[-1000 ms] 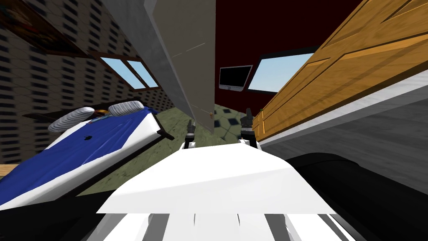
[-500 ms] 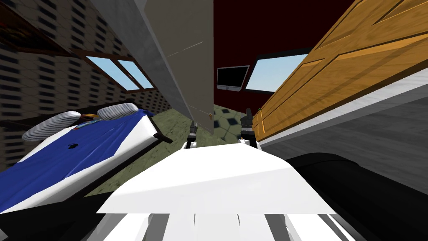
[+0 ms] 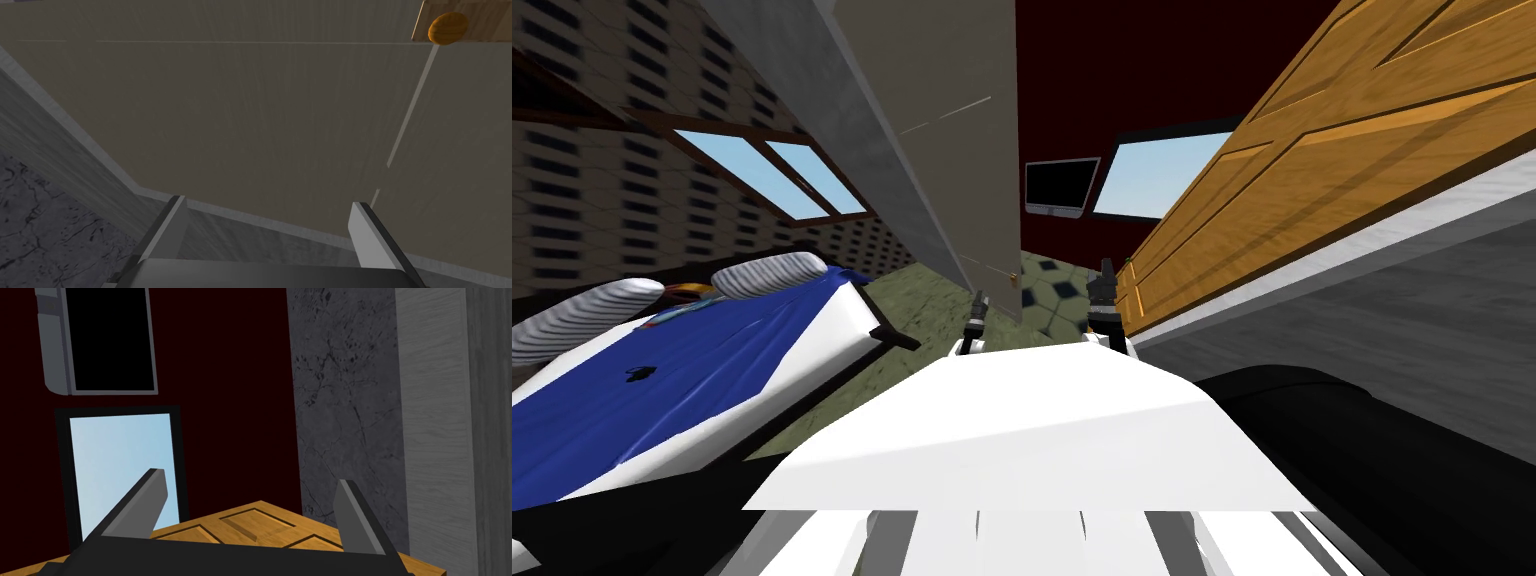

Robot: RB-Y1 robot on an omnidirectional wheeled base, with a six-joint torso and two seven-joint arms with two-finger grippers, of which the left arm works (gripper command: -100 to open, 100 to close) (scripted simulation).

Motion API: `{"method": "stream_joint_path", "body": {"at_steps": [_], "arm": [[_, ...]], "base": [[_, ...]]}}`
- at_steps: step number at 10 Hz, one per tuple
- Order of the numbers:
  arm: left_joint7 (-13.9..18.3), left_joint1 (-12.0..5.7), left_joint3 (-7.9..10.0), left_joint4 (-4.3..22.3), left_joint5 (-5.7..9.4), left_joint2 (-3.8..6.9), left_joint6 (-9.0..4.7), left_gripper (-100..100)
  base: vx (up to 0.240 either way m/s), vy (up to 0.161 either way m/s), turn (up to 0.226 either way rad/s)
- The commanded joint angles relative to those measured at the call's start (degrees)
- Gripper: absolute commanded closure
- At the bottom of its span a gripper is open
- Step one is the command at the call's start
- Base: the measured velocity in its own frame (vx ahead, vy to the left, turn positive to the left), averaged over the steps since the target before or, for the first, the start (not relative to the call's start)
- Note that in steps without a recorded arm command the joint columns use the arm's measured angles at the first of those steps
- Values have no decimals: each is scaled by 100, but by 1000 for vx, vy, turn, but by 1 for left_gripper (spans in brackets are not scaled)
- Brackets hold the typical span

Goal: Push the door open

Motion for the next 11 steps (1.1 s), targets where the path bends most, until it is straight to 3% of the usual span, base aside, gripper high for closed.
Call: {"method": "stream_joint_path", "body": {"at_steps": [1, 3, 4, 9, 11], "arm": [[-6, -66, -23, 174, -28, -29, -28, -100], [41, -238, -81, 526, -97, -33, -79, -100], [41, -238, -81, 567, -97, -33, -79, -100], [153, -641, -216, 1467, -259, -59, -197, -100], [174, -717, -241, 1659, -289, -66, -220, -100]], "base": [[51, 46, -44], [58, 52, -106], [47, 41, -44], [64, 61, -112], [44, 41, -46]]}}
